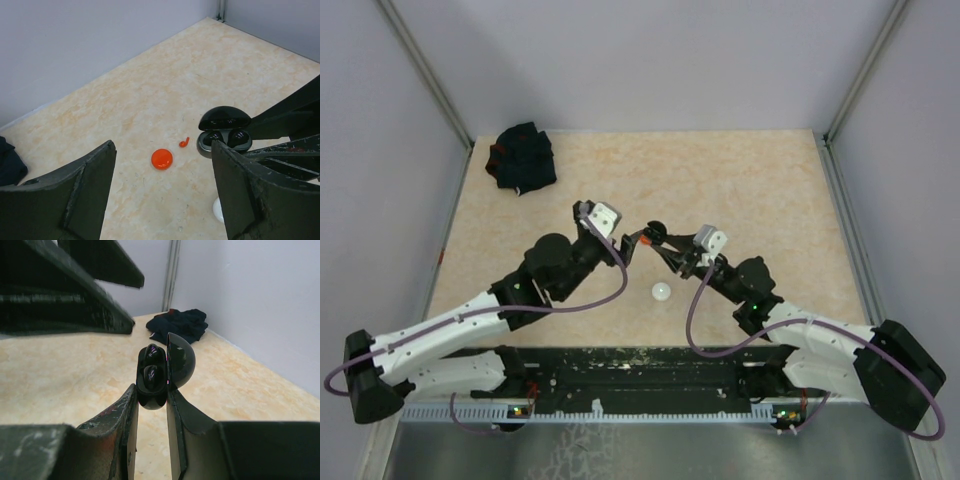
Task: Insert the wireless bluetooth earbuds into the charging case
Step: Adjust the earbud with the charging case, then close the charging case.
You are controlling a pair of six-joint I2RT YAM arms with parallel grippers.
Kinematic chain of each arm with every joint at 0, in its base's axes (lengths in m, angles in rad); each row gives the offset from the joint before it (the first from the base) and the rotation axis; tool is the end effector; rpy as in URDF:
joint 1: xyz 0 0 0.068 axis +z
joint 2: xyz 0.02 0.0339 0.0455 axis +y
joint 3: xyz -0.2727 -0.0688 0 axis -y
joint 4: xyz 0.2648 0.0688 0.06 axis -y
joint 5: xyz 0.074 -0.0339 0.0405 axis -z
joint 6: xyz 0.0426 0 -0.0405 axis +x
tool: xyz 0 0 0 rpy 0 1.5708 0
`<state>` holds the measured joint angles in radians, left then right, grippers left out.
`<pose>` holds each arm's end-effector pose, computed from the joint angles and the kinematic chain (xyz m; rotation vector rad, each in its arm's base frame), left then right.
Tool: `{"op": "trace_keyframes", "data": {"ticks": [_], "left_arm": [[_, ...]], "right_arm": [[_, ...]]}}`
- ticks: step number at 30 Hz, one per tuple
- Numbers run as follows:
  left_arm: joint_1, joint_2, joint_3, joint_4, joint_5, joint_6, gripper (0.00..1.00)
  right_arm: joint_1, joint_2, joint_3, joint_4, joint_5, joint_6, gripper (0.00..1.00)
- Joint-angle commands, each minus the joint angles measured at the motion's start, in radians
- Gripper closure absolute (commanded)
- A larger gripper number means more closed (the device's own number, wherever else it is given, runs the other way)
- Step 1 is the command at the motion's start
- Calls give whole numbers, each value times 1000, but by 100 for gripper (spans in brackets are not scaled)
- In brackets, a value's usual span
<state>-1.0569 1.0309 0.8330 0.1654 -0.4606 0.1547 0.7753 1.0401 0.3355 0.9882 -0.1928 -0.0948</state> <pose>0.1459 -0.2200 0.3505 0.6010 1.4934 -0.3313 0.1612 0.1695 0.2553 -0.7077 1.1207 0.7047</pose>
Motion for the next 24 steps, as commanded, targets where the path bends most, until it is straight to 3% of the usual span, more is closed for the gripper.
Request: {"op": "trace_keyframes", "data": {"ticks": [1, 8, 13, 24], "left_arm": [[89, -103, -24, -24, 225, -49, 17], [370, -132, 1, -120, 779, -163, 15], [454, -75, 38, -134, 1084, -207, 14], [480, 15, 97, -104, 1322, -258, 13]], "right_arm": [[-9, -24, 52, 3, -47, 24, 100], [-41, -29, 85, -86, -192, 34, 100], [-51, -21, 131, -185, -326, 2, 100], [-51, 25, 173, -193, -458, 8, 100]]}}
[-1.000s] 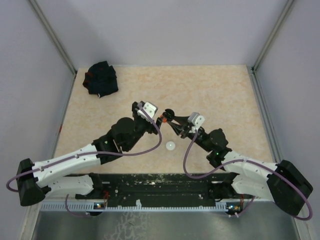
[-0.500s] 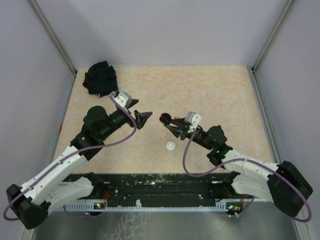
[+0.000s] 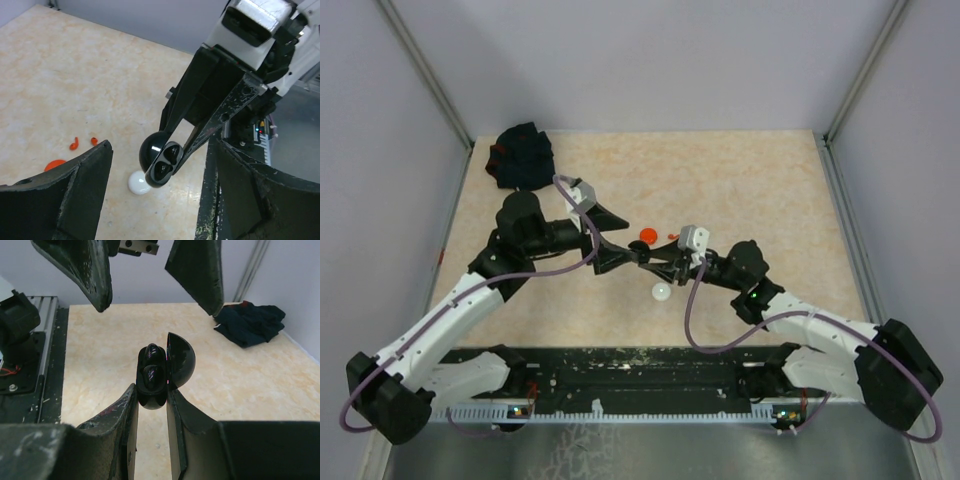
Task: Insert the wireless bluetooth earbuds into the charging case
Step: Close the charging case.
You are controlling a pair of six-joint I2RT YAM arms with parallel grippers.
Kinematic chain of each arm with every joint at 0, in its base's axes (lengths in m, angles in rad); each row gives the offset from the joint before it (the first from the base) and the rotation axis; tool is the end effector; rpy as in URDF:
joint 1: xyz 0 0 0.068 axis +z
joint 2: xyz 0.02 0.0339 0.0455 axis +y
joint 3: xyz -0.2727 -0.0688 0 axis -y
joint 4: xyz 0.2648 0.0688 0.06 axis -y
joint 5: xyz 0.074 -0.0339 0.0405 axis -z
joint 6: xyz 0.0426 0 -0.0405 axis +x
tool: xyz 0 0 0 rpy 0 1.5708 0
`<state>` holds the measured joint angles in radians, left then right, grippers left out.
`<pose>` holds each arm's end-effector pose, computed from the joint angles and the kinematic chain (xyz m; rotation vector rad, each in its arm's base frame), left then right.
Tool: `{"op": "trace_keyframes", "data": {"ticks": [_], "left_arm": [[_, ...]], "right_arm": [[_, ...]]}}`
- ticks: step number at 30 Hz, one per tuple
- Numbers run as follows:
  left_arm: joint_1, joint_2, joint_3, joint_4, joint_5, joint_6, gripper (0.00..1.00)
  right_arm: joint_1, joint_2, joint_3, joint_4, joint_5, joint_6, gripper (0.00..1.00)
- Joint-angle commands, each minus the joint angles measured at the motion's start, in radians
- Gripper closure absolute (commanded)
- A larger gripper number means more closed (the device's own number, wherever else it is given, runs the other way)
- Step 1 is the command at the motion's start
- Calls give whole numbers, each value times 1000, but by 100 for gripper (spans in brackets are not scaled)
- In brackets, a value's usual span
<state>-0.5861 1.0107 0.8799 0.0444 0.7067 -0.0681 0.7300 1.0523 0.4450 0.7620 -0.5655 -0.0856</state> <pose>0.1942 -0.1621 0.3603 0.9672 1.4598 -1.0682 0.1675 0.1805 0.2655 -1.0109 1.1184 0.9215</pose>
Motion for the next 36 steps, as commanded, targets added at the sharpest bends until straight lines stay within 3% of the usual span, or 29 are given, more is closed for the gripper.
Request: {"op": "trace_keyframes", "data": {"ticks": [1, 10, 27, 36], "left_arm": [[9, 41, 51, 14, 170, -34, 12], [9, 81, 54, -31, 201, 6, 9], [8, 104, 36, -2, 409, 52, 15], [8, 86, 33, 1, 416, 57, 18]], "right_arm": [[-6, 13, 64, 39, -90, 1, 100], [-6, 21, 67, 74, -130, -7, 100], [-6, 26, 49, 88, -111, -31, 100], [-5, 34, 49, 57, -65, -23, 100]]}}
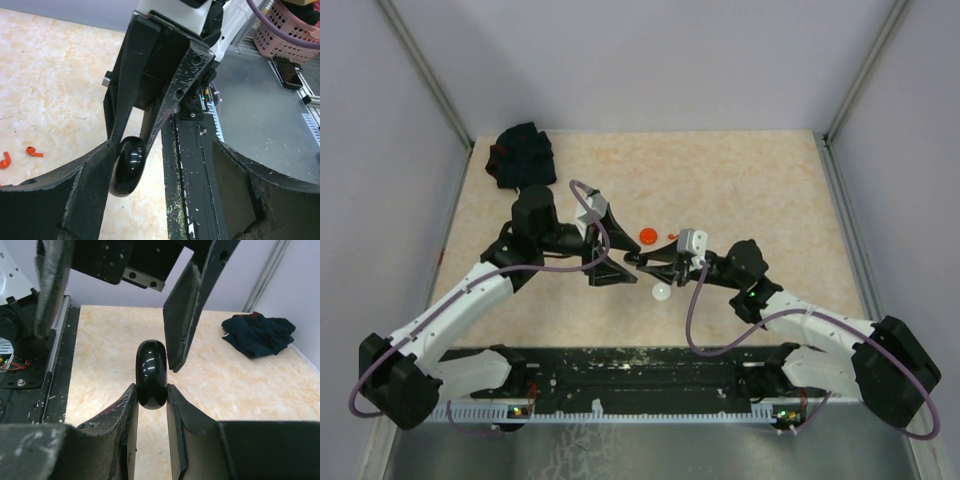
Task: Insert the wireless bluetooth earbuds into the charging case
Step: Close the charging case, then place the charging case at the center of the board.
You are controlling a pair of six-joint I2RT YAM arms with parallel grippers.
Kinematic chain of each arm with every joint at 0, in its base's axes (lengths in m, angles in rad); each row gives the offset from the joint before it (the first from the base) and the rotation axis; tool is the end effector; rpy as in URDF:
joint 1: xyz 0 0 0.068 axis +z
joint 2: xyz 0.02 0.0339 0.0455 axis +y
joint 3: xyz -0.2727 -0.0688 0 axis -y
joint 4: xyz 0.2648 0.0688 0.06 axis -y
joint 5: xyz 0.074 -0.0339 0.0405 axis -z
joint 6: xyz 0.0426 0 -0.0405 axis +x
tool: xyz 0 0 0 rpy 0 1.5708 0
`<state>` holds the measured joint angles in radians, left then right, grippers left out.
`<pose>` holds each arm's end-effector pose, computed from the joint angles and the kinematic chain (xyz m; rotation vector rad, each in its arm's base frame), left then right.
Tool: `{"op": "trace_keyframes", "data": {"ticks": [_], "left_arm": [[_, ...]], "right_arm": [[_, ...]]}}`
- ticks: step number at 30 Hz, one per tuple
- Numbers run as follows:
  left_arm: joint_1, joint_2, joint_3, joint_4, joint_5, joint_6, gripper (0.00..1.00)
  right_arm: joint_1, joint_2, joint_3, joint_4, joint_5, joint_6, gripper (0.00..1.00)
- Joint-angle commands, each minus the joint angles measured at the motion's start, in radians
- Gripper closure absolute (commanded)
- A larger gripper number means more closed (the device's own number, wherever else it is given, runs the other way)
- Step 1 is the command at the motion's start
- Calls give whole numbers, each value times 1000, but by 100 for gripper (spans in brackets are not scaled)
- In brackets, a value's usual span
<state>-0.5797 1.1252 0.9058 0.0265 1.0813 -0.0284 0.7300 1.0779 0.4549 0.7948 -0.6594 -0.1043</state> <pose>0.2022 -0.1773 0.3425 1.2515 1.3850 -1.3711 0.1667 0.1842 0.2664 -1.0862 1.0478 0.9665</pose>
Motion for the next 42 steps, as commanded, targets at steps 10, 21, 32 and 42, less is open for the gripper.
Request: {"op": "trace_keyframes", "data": {"ticks": [10, 21, 32, 42], "left_arm": [[2, -49, 60, -156, -214, 107, 15], [8, -27, 57, -297, -829, 126, 12], [16, 34, 32, -334, -959, 109, 12], [18, 64, 17, -349, -968, 99, 11]], "right_arm": [[-6, 2, 74, -156, 161, 125, 100], [-87, -86, 37, -685, 433, 450, 100], [-283, -31, 8, -940, 330, 631, 100], [-294, 247, 44, -868, 178, 631, 100]]}}
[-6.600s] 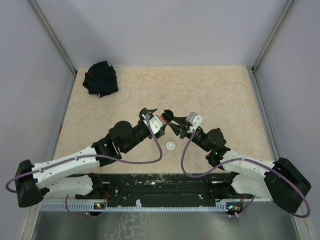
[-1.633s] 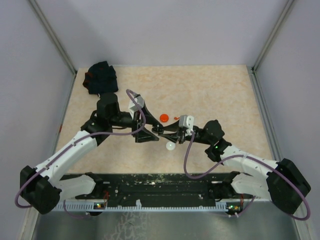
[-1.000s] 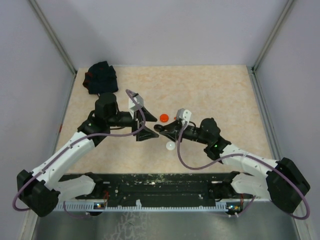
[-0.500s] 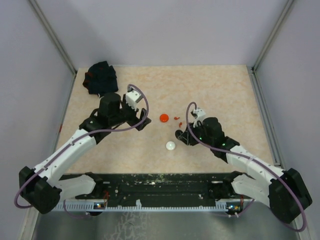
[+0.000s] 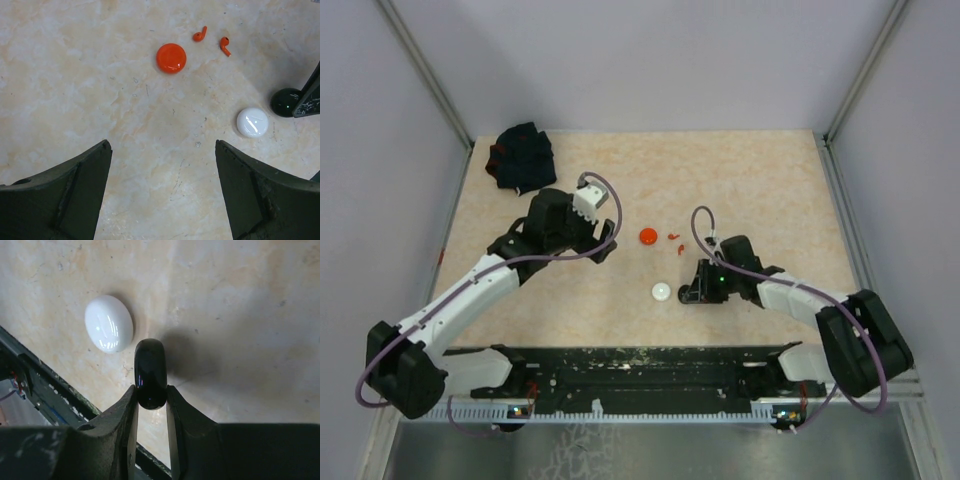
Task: Insert the wireless bluetooth earbuds into the charging case
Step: Place the charging case at the center of the board, then pick up the charging case at the center of the board.
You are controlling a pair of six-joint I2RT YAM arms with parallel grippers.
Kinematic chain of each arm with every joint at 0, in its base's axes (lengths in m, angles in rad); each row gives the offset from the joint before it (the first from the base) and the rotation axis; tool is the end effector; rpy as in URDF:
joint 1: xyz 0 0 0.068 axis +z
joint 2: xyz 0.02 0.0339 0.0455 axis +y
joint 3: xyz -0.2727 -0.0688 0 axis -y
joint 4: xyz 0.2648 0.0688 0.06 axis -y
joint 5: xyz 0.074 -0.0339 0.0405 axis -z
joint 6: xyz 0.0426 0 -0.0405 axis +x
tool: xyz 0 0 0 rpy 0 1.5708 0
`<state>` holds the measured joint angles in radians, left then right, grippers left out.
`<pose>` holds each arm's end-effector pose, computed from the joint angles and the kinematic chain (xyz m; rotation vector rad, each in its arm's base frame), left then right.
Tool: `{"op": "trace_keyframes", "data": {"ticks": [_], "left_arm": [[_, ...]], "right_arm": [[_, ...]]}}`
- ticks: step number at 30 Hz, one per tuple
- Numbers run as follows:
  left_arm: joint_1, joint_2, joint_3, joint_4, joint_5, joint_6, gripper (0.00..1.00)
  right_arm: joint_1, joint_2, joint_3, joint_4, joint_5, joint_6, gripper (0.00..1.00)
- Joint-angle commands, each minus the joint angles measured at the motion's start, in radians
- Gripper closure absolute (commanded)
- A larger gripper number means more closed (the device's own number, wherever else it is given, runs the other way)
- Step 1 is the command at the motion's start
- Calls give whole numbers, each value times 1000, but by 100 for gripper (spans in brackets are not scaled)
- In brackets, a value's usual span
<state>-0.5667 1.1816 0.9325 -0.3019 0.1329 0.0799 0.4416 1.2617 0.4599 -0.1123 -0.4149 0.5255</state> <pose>0.2391 -0.1588 0.2978 0.7571 2.0084 -0.4276 0.2036 0.1152 0.1352 -0.0774 2.6106 0.8981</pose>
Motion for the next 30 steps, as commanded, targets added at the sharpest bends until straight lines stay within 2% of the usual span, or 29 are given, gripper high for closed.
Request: {"op": "trace_keyframes", "data": {"ticks": [1, 5, 9, 13, 17, 22, 30], "left_arm": [[5, 11, -10, -20, -23, -10, 11], [7, 21, -9, -28, -42, -16, 12], [12, 24, -6, -35, -60, -19, 12], [20, 24, -9, -32, -78, -35, 11], [37, 32, -10, -34, -93, -61, 12], [99, 49, -6, -29, -20, -108, 12], [192, 50, -14, -2, 84, -153, 12]], "right_arm": [[-6, 74, 37, 44, -73, -1, 100], [-6, 85, 40, 22, -71, -6, 84], [-7, 49, 51, -39, -19, -30, 56], [-6, 4, 90, -124, 39, -64, 40], [-6, -48, 157, -202, 91, -109, 32], [10, -77, 234, -163, 123, -200, 30], [113, 103, 405, -35, 239, -372, 29]]}}
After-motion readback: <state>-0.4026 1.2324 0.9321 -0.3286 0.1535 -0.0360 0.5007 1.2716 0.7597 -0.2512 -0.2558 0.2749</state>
